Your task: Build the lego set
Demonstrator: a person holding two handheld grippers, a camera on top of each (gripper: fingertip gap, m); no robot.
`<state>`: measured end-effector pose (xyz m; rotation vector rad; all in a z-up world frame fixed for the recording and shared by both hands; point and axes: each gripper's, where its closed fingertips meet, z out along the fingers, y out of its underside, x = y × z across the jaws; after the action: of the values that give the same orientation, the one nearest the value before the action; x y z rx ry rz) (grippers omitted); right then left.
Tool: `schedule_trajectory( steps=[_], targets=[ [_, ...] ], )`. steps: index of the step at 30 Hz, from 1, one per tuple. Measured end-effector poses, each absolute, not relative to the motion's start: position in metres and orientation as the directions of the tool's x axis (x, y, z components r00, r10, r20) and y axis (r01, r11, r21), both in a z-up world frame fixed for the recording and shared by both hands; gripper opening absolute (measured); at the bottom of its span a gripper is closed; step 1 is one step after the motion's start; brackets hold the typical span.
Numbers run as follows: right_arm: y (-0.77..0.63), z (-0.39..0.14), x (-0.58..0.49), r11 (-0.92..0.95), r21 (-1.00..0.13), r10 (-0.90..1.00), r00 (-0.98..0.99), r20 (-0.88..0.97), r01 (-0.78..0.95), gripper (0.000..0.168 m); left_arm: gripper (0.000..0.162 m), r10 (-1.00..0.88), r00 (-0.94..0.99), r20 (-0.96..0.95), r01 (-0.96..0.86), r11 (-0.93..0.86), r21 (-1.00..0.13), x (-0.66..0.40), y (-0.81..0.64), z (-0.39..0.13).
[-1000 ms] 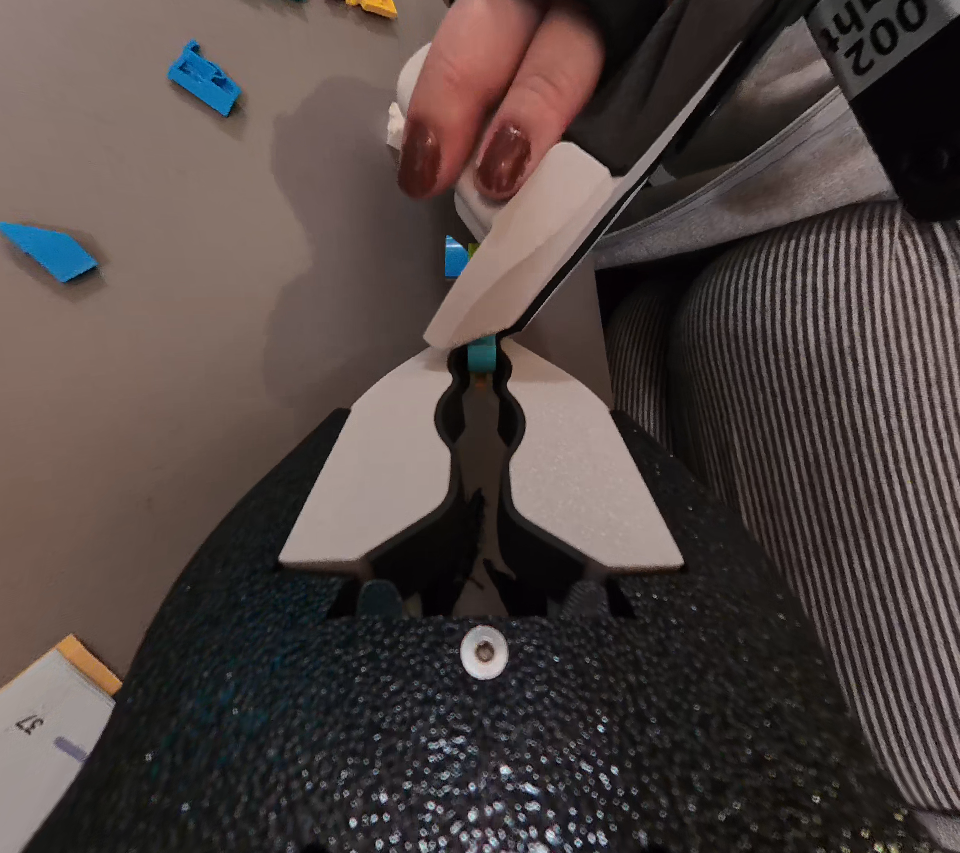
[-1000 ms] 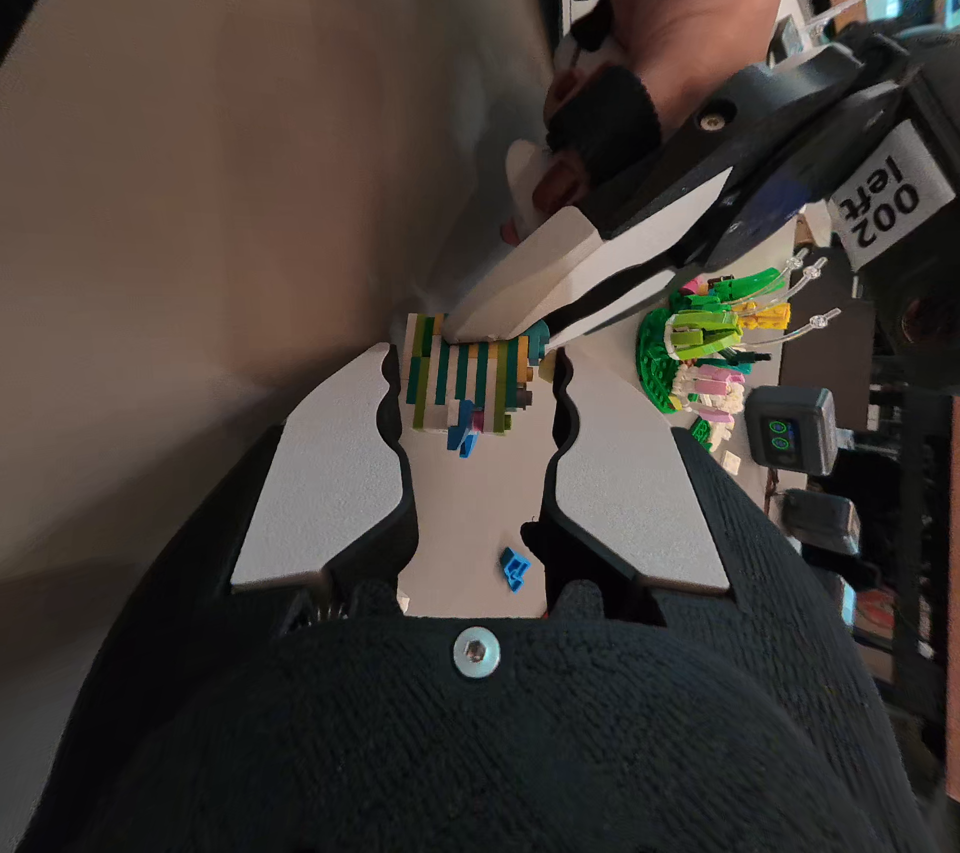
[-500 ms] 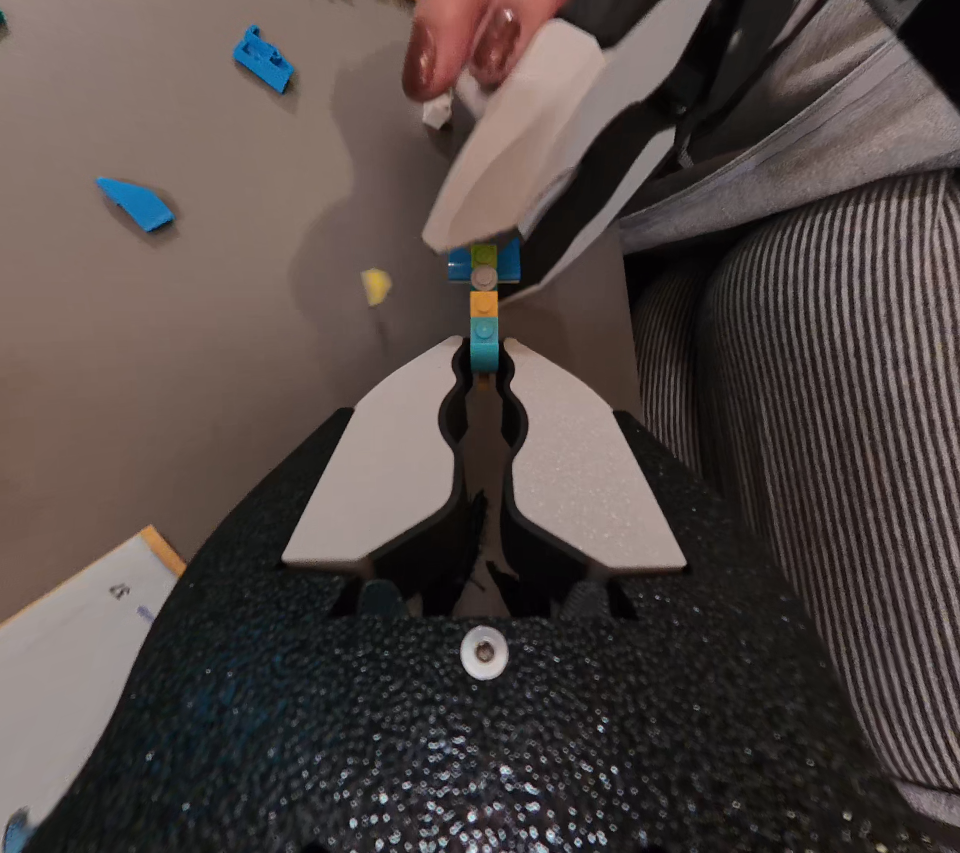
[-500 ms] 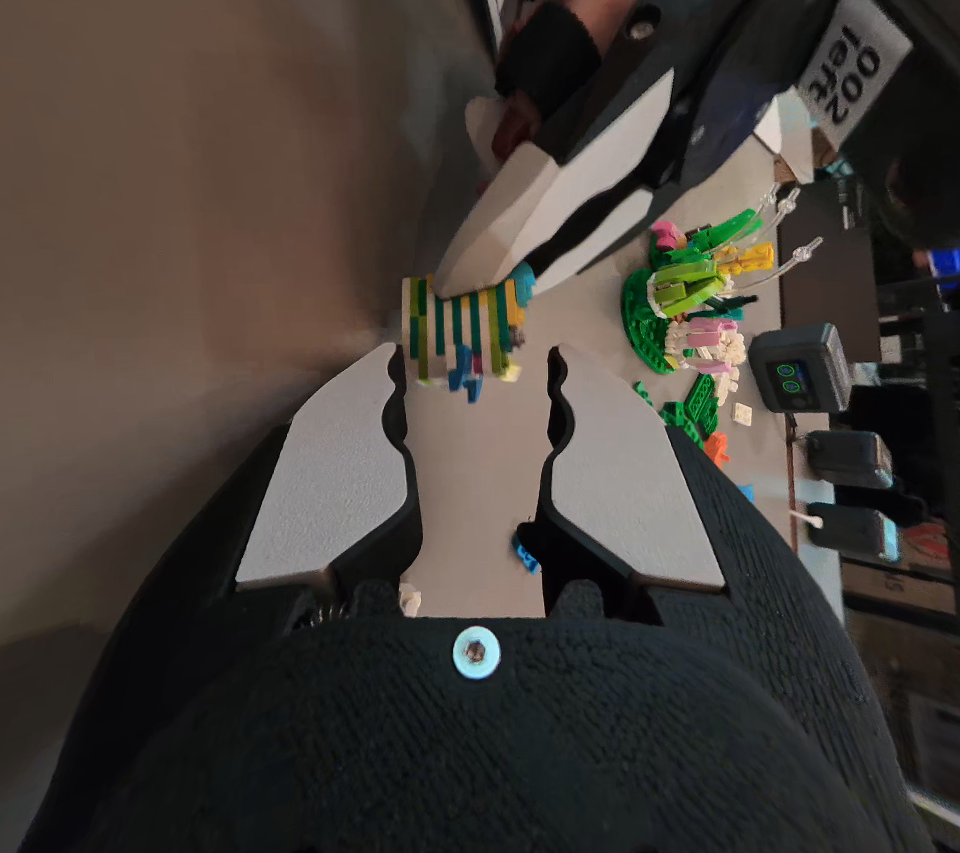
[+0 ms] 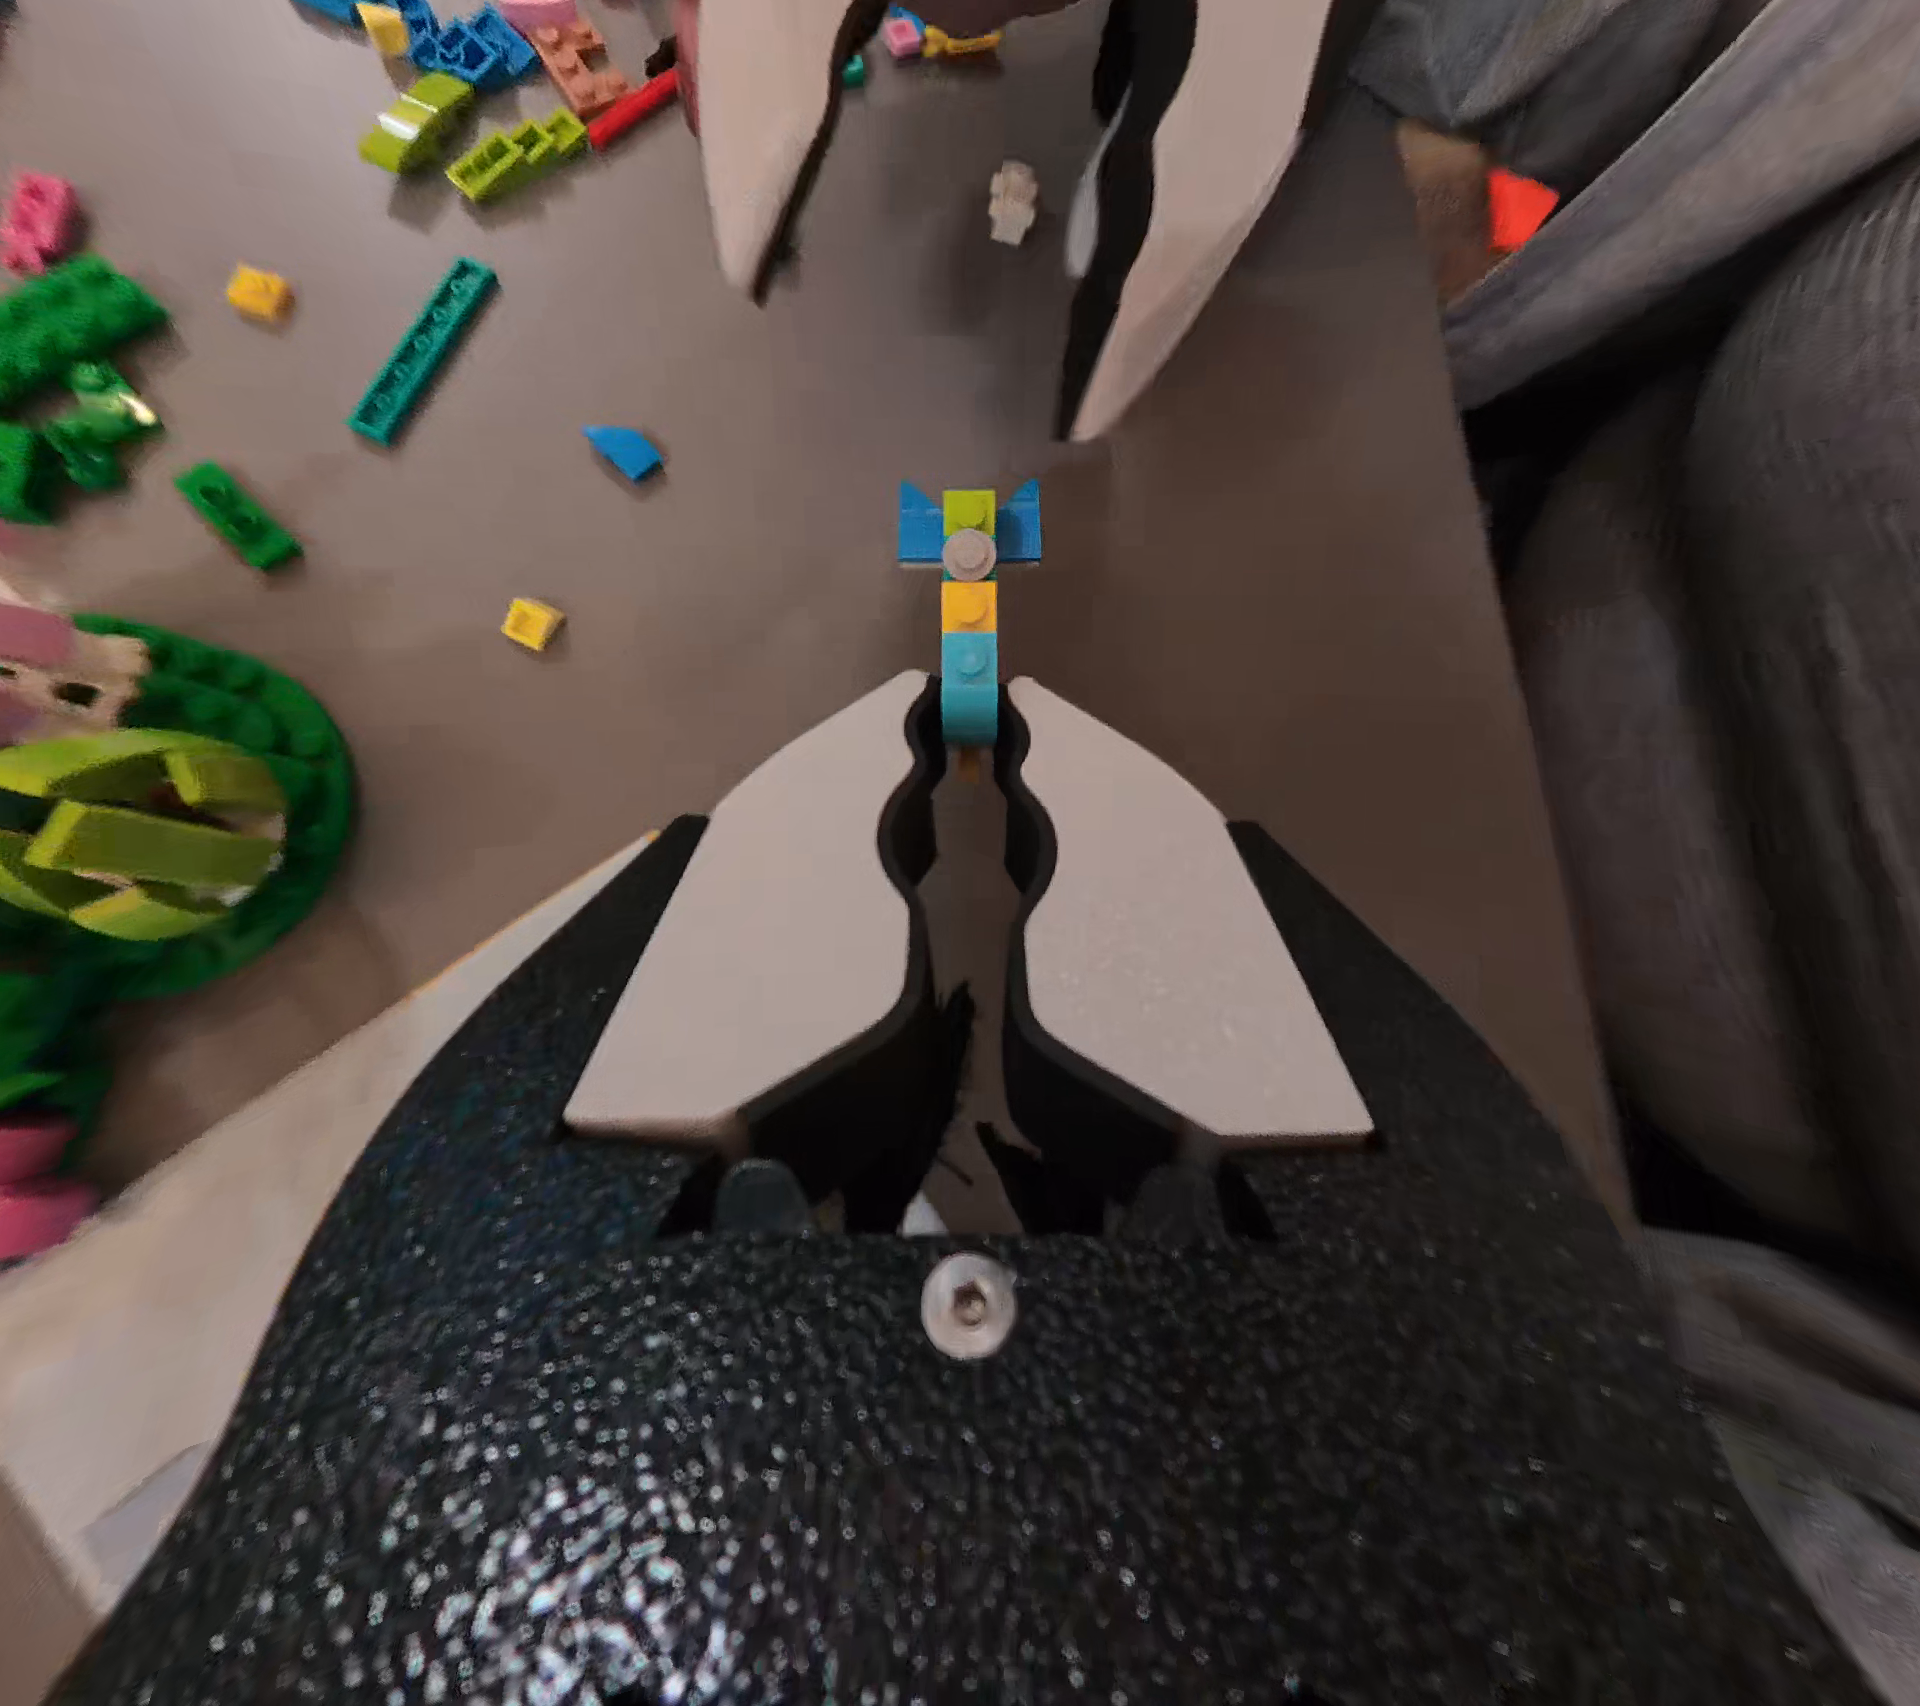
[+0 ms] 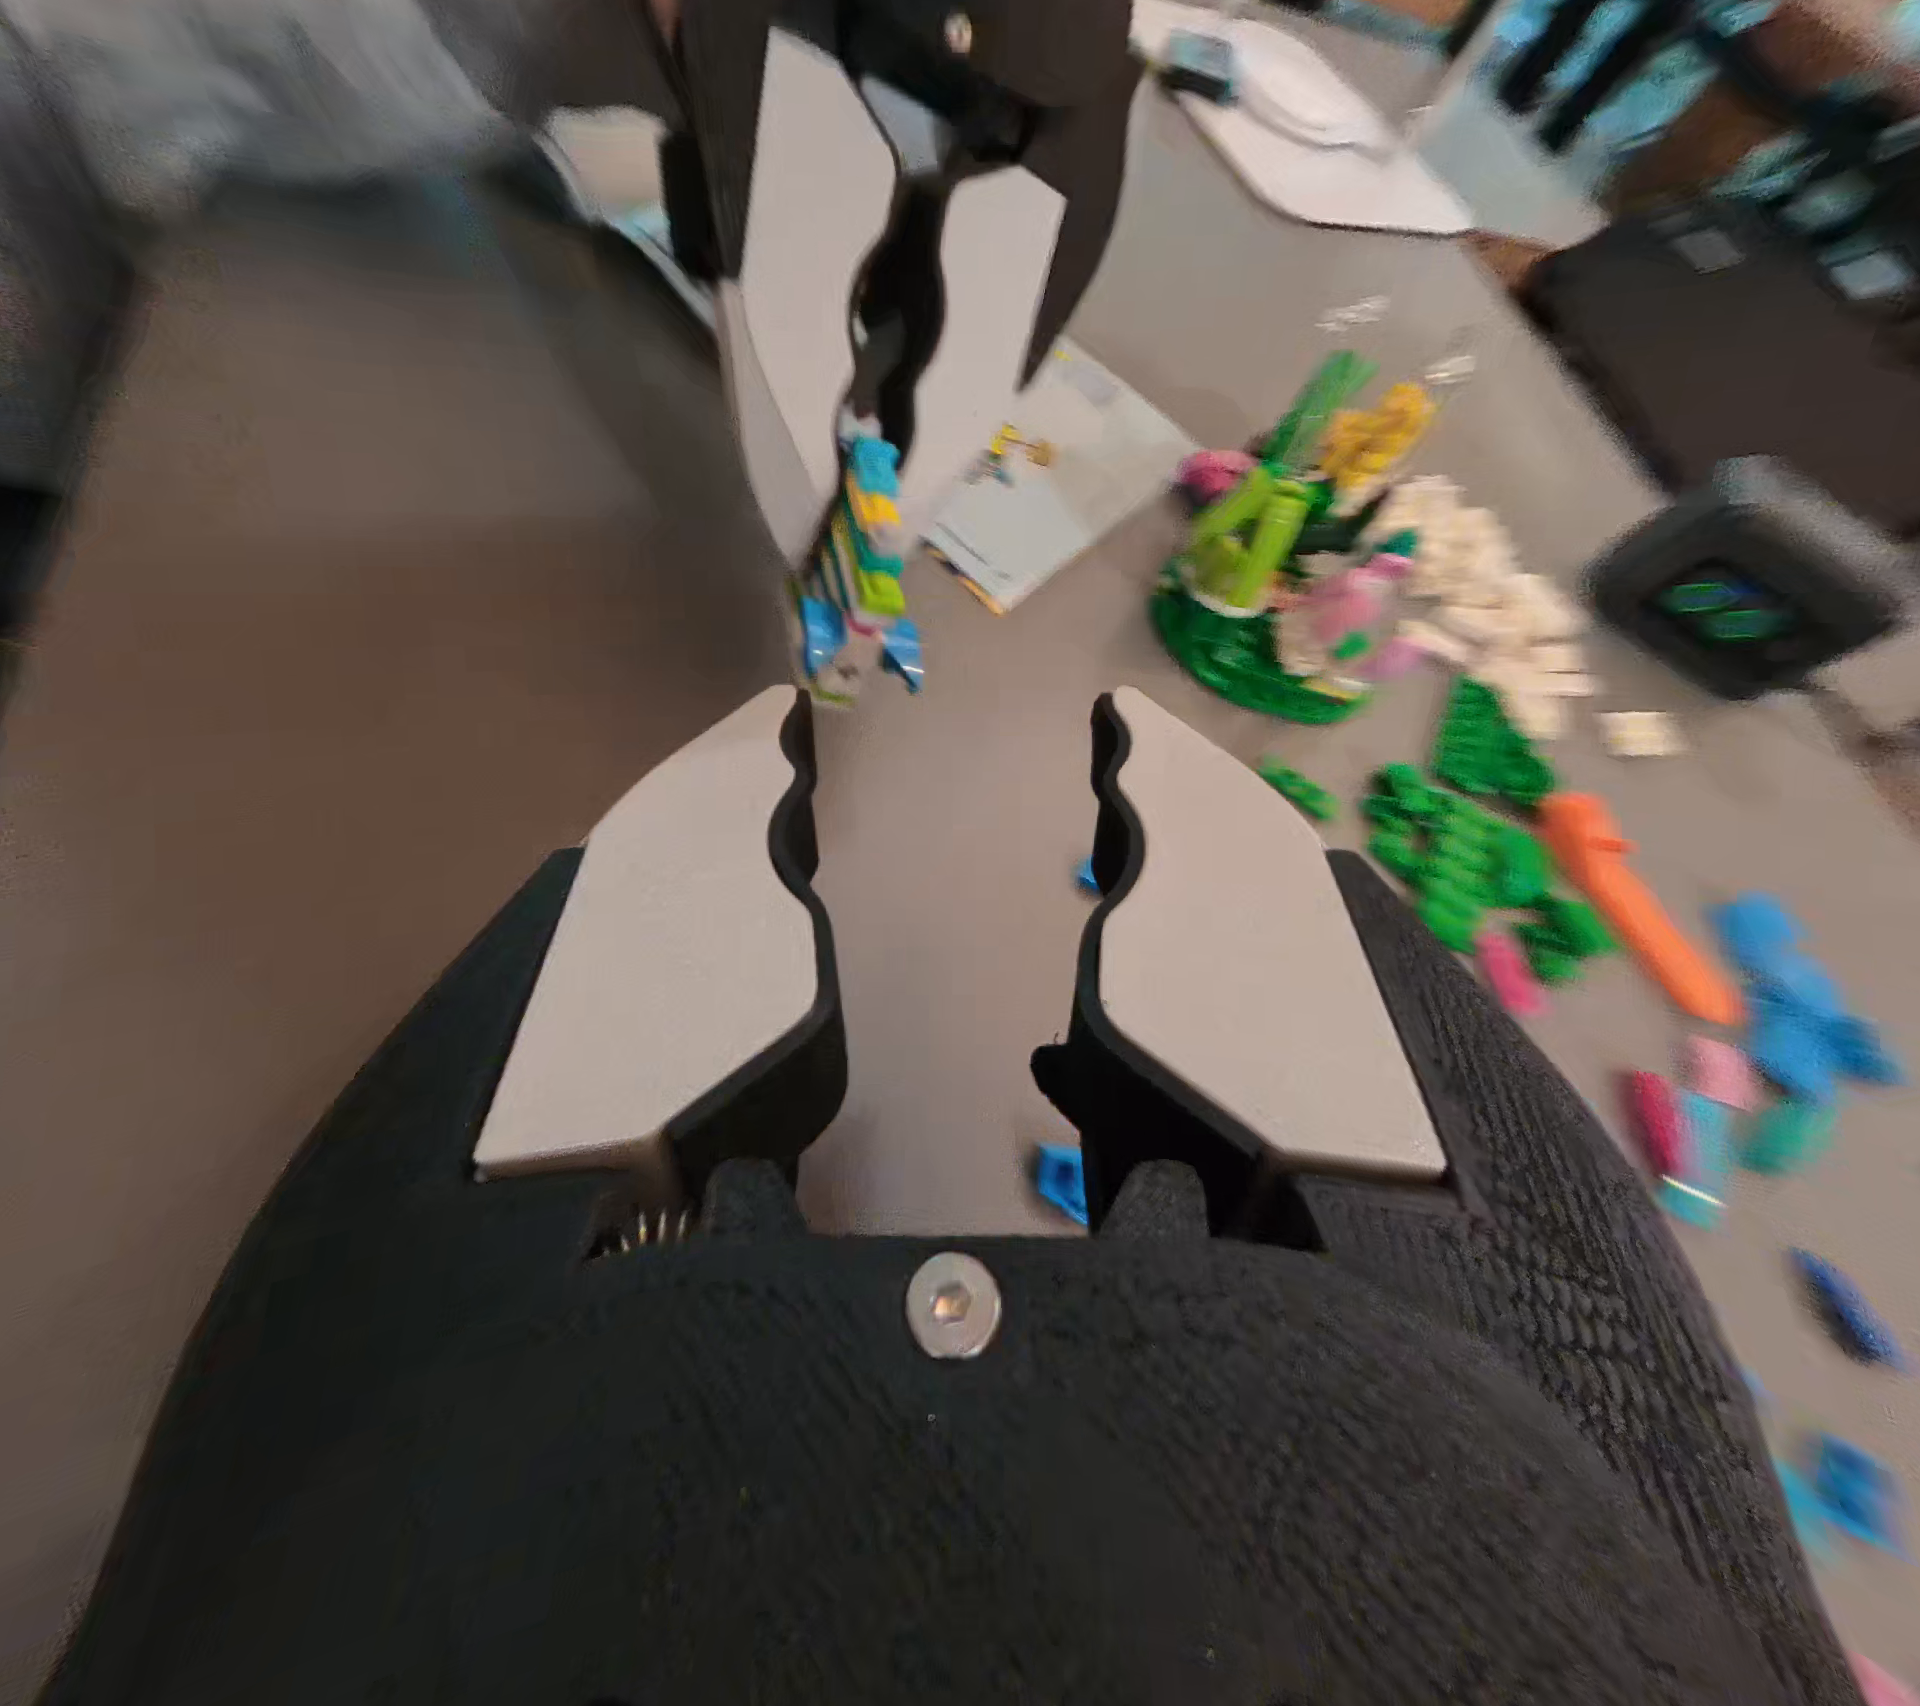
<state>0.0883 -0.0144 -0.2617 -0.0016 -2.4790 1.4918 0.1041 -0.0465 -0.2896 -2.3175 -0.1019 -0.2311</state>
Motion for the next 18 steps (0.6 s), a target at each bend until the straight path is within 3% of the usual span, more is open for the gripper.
schedule_trajectory(
  steps=[3, 7, 9, 15, 18],
  targets=[
    [-0.032, -0.258, 0.098, 0.432, -0.901, 0.034, -0.999, -0.02, 0.033, 0.049, 0.008, 0.027, 0.999, 0.022, 0.035, -0.745, -0.666, 0.093, -0.049, -0.299],
    [-0.045, -0.275, 0.093, 0.535, -0.843, -0.007, -0.998, 0.066, -0.059, 0.041, 0.008, 0.031, 0.996, -0.08, -0.023, -0.797, -0.604, 0.086, -0.052, -0.309],
    [-0.051, -0.274, 0.092, 0.503, -0.86, -0.026, -0.996, 0.085, -0.087, 0.026, 0.008, 0.033, 0.998, -0.059, -0.01, -0.797, -0.605, 0.087, -0.053, -0.311],
    [-0.048, -0.286, 0.086, 0.528, -0.845, -0.002, -0.995, 0.098, -0.085, 0.033, 0.008, 0.044, 0.996, -0.072, -0.011, -0.775, -0.632, 0.081, -0.054, -0.31],
    [-0.057, -0.287, 0.089, 0.503, -0.863, -0.007, -0.999, 0.04, -0.037, 0.024, 0.008, 0.041, 0.994, -0.099, -0.035, -0.752, -0.658, 0.081, -0.048, -0.305]
  ],
)
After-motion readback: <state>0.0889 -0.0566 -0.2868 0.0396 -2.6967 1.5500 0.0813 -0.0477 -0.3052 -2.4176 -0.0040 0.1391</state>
